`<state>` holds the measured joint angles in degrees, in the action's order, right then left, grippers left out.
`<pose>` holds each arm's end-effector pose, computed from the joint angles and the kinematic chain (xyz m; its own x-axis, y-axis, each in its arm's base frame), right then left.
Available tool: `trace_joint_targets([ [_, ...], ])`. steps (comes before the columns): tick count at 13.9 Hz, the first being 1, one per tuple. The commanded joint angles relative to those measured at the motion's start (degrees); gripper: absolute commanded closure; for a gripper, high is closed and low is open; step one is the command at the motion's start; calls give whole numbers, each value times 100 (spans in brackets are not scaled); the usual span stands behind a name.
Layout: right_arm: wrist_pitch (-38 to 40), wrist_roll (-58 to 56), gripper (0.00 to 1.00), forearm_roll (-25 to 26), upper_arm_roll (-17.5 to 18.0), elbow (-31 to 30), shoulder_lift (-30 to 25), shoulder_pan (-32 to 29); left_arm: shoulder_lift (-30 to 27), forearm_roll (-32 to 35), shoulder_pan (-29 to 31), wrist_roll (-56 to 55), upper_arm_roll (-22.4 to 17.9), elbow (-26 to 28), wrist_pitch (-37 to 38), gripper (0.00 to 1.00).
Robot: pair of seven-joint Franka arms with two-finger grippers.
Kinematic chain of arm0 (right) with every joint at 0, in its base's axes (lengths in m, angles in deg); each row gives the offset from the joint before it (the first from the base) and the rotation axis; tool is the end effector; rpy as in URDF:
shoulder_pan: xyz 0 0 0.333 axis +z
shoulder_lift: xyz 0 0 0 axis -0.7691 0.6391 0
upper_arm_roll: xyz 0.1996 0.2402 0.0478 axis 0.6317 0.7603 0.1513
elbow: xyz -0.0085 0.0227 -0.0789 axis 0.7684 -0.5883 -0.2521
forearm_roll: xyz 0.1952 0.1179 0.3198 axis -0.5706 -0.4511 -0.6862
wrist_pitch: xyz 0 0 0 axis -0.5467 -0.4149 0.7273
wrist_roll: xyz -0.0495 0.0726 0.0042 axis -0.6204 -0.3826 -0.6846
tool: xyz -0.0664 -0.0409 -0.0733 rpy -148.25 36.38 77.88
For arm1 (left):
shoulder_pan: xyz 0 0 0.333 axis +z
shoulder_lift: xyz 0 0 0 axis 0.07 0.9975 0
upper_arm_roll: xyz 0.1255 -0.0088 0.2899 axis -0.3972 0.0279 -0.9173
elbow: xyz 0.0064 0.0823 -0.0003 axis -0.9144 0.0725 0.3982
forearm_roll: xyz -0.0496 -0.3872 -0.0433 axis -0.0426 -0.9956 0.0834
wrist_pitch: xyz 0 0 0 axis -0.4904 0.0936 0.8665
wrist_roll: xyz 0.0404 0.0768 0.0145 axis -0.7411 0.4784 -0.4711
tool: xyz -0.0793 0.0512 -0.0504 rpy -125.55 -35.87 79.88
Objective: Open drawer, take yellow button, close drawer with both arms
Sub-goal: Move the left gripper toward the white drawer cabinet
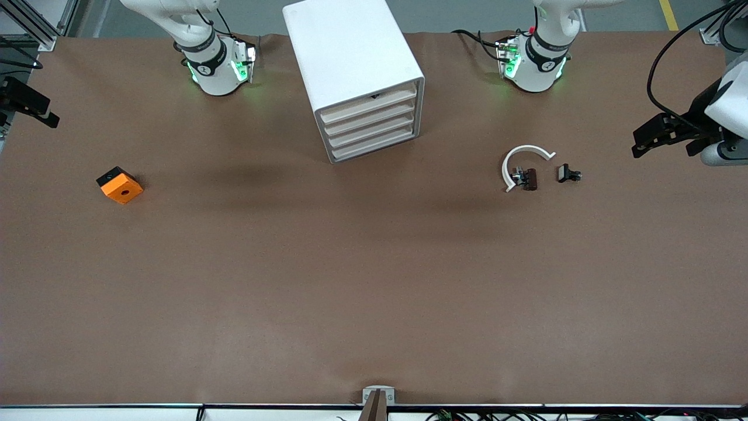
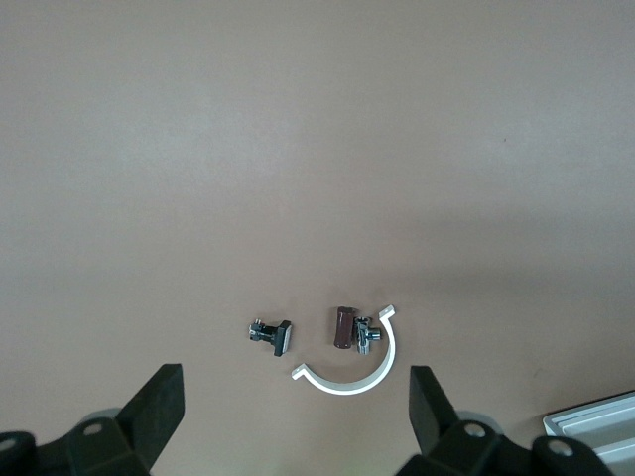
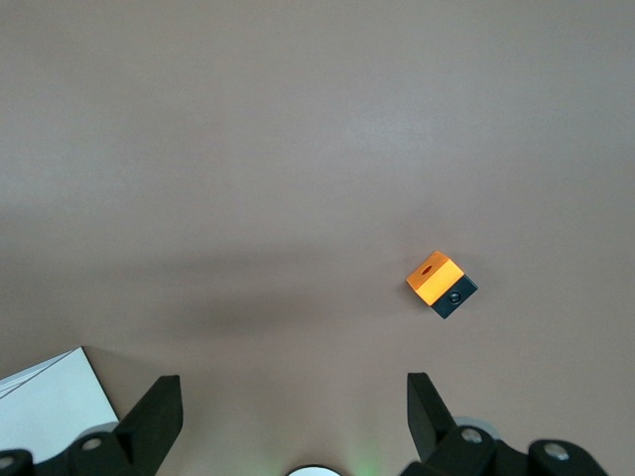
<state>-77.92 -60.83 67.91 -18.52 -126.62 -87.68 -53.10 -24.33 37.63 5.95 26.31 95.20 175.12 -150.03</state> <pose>0.5027 -0.0580 0.6687 0.9975 -0.0669 -0.0216 -0.0674 -0.9974 -0.0261 0.5470 -0.0347 0.6301 0.9999 0.0139 -0.0040 0.0139 -0.9998 -0.0156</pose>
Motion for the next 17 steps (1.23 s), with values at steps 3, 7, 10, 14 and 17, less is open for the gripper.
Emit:
trace_joint_targets([
  [3, -55, 2, 0, 77, 31, -175, -179, -8, 60, -79, 70, -5, 56, -128, 144, 0],
  [7, -46, 2, 0, 77, 31, -175, -179, 1, 139, -79, 149, 47, 30, -110, 275, 0],
  [10, -46, 2, 0, 68, 31, -175, -179, 1, 280, -79, 194, 48, 39, -40, 425, 0],
  [14, -54, 2, 0, 68, 31, -175, -179, -16, 754, -70, 194, 48, 39, 214, 199, 0],
  [17, -46, 2, 0, 59, 31, -175, -179, -8, 1008, -70, 115, -66, 83, 610, -478, 0],
])
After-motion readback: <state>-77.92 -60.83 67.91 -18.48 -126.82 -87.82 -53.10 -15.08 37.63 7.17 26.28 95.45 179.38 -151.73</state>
